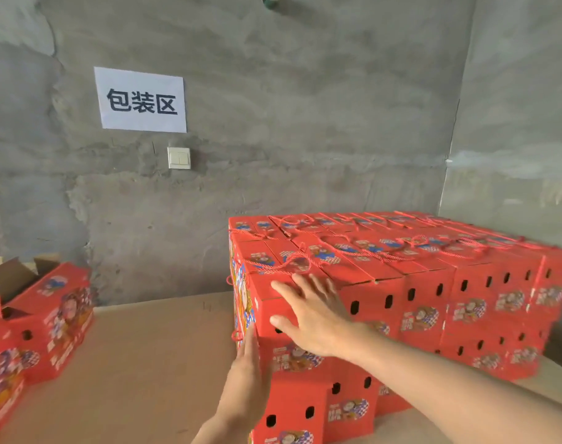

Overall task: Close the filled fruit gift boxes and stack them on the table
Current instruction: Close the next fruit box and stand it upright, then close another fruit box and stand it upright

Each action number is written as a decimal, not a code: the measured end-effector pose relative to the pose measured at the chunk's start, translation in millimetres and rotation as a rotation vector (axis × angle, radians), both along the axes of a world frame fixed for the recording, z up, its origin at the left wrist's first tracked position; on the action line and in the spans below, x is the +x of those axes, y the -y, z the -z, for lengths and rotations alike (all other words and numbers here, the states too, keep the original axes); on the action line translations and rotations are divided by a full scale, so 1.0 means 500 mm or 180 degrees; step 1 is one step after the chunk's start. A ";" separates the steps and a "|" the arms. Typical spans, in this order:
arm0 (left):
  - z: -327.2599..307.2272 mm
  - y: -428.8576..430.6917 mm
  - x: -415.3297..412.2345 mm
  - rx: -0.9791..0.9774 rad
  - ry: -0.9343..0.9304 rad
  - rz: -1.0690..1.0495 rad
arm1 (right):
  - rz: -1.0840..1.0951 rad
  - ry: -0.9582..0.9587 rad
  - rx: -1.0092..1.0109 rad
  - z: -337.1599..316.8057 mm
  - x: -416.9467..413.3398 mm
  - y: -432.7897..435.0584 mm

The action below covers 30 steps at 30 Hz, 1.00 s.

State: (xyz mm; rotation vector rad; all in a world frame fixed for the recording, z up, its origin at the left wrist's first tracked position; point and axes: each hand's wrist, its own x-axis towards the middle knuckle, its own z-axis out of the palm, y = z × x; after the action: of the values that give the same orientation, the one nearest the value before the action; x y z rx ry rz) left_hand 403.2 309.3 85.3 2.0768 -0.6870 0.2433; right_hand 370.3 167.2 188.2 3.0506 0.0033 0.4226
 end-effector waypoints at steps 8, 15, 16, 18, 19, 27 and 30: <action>-0.012 0.010 0.048 -0.0132 0.0020 -0.0308 | -0.0066 0.0496 -0.0154 0.040 0.060 0.010; 0.010 0.007 0.063 -0.0110 -0.0166 -0.0400 | -0.0468 0.0931 -0.0166 0.037 0.059 -0.052; 0.014 0.006 0.062 -0.0089 -0.0188 -0.0412 | -0.0375 0.0764 -0.0306 0.036 0.058 -0.052; 0.018 0.004 0.060 -0.0019 -0.0271 -0.0412 | -0.0233 0.0587 -0.0346 0.023 0.059 -0.058; 0.018 0.002 0.059 0.0042 -0.0326 -0.0385 | -0.0211 0.0536 -0.0314 0.012 0.060 -0.064; -0.006 -0.047 0.009 0.0545 -0.0664 0.0150 | 0.0065 0.0355 -0.0369 -0.004 0.071 -0.110; 0.008 -0.121 -0.041 0.0705 -0.0638 0.0257 | 0.0190 0.0412 -0.0367 0.011 0.075 -0.118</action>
State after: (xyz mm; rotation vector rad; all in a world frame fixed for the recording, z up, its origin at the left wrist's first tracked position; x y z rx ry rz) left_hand 382.9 369.9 81.4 2.2393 -0.6983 -0.0904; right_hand 407.9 226.2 182.8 2.8966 -0.0669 0.5929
